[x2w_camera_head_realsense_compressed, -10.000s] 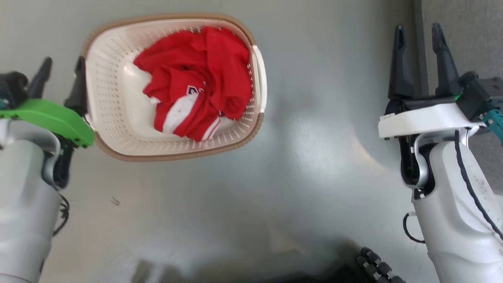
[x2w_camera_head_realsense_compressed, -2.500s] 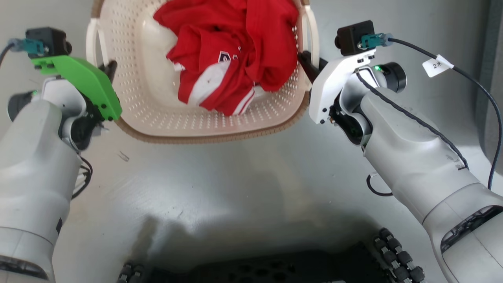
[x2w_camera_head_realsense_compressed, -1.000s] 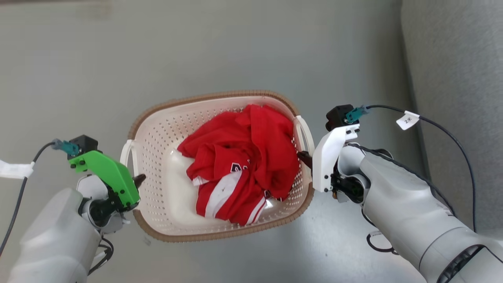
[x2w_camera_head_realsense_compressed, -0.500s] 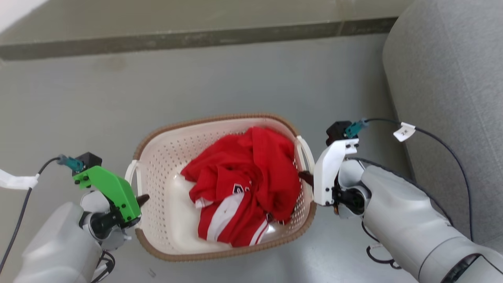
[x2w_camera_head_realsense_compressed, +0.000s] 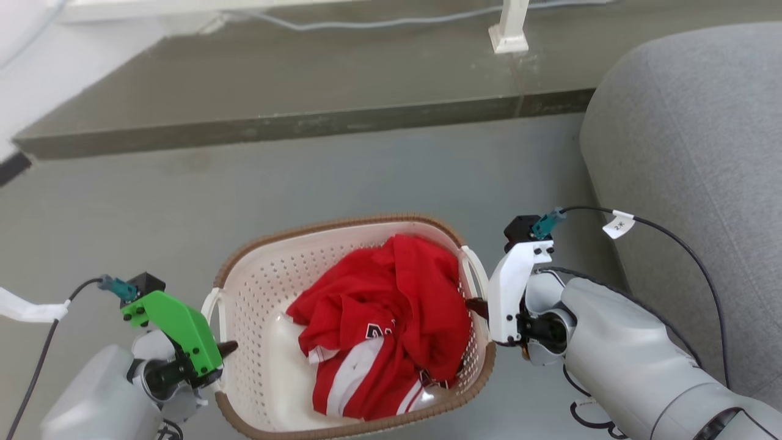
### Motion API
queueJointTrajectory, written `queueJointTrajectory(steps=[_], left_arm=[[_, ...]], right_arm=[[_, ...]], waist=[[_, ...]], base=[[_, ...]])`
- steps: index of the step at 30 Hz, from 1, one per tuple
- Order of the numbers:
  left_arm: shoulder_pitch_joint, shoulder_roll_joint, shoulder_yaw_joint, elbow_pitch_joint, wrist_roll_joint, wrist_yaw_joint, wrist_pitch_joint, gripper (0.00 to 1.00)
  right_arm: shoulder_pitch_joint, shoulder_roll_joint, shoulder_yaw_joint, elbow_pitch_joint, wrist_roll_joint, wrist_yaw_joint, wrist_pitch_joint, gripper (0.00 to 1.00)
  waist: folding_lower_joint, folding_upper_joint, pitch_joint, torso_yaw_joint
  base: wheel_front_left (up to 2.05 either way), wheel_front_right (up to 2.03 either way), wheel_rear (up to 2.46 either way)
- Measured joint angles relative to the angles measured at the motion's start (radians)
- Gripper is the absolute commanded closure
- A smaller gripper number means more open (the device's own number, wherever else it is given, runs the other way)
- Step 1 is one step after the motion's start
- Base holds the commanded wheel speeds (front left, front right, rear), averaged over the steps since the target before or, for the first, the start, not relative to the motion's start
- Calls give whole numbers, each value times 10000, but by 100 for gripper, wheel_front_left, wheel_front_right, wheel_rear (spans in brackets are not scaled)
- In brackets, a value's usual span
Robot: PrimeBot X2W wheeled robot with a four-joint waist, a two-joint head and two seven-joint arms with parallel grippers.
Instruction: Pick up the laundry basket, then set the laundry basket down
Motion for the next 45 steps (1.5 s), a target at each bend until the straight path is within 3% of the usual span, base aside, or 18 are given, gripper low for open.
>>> queueJointTrajectory(steps=[15, 45], left_arm=[[577, -219, -104, 209, -142, 2, 198, 100], [588, -217, -167, 213, -267, 6, 194, 100]], right_arm=[[407, 59, 174, 337, 251, -176, 257, 100], [407, 48, 318, 337, 514, -267, 286, 100]], waist=[[0, 0, -958, -56], [1, 0, -966, -29]], base=[[0, 0, 0], [0, 0, 0]])
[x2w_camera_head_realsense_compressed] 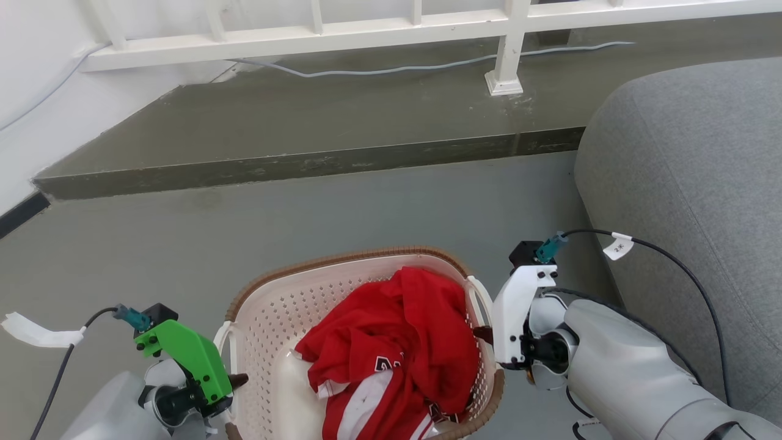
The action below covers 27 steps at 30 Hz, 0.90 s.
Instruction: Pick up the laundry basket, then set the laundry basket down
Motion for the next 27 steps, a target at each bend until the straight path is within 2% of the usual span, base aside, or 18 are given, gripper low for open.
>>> queueJointTrajectory(steps=[14, 27], left_arm=[[-4, 73, -48, -194, 2, 2, -255, 100], [-314, 249, -219, -631, 318, 0, -1204, 100]], right_arm=[[-44, -8, 25, -56, 90, -77, -79, 100], [-394, 21, -23, -144, 69, -345, -1053, 100]], waist=[[0, 0, 252, -13], [0, 0, 1275, -80]], base=[[0, 0, 0], [0, 0, 0]])
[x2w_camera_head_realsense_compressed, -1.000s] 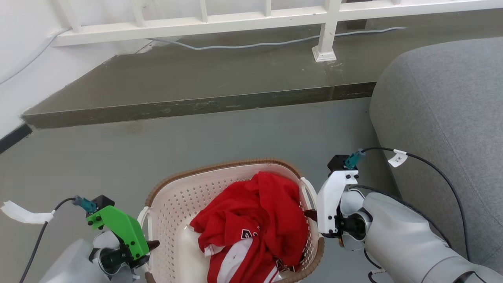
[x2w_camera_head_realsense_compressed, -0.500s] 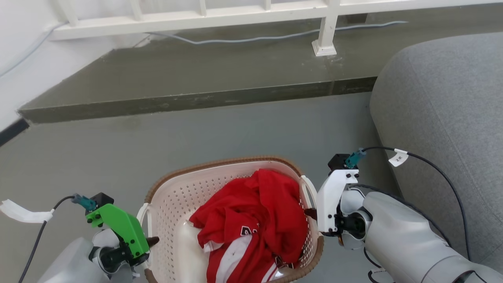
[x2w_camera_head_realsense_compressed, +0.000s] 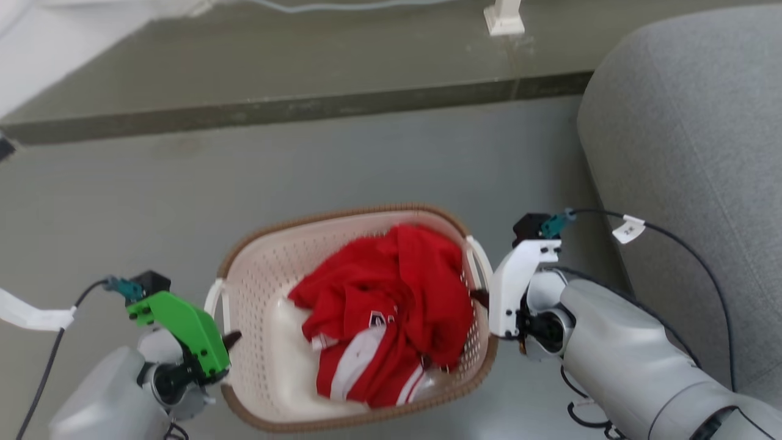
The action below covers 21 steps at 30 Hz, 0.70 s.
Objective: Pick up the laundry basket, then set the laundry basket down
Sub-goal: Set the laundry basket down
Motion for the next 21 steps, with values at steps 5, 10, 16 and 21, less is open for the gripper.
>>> queueJointTrajectory(steps=[5, 10, 16, 21], left_arm=[[-312, 40, -40, -192, 240, 0, -527, 100], [-590, 40, -125, -257, 579, 0, -957, 100], [-875, 61, -328, -351, 782, 0, -1444, 100], [-1169, 82, -385, -477, 1118, 0, -1839, 100]], right_arm=[[-321, 2, -35, -31, -113, -196, -606, 100], [-476, 13, -36, -48, -228, -357, -1141, 100], [-755, 13, 0, -75, -410, -531, -1689, 100], [-1002, 12, 8, -84, -462, -702, -2094, 100]], waist=[[0, 0, 586, -24], [0, 0, 1239, -45], [1, 0, 2062, -71], [1, 0, 2764, -107]], base=[[0, 0, 0], [0, 0, 0], [0, 0, 0], [0, 0, 0]])
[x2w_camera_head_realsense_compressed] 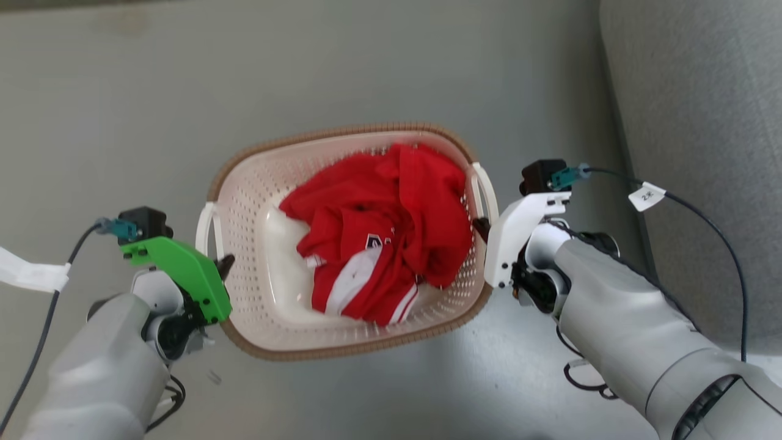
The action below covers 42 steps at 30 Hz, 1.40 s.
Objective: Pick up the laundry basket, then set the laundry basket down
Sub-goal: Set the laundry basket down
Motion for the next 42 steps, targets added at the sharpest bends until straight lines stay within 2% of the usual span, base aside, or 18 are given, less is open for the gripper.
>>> queueJointTrajectory(steps=[13, 26, 42], left_arm=[[-963, 121, -180, -127, 418, 0, -917, 100], [-1708, 224, -408, -182, 723, -2, -1576, 100], [-1869, 107, -763, -12, 719, -2, -1988, 100]], right_arm=[[-882, 6, -12, -10, -263, -257, -865, 100], [-1538, 10, -65, 56, -318, -347, -1306, 100], [-1535, 4, -31, 178, -138, -422, -1400, 100]], waist=[[1, 0, 1853, -45], [1, 0, 3599, 27], [0, 0, 4258, 157]], base=[[0, 0, 0], [0, 0, 0], [0, 0, 0]])
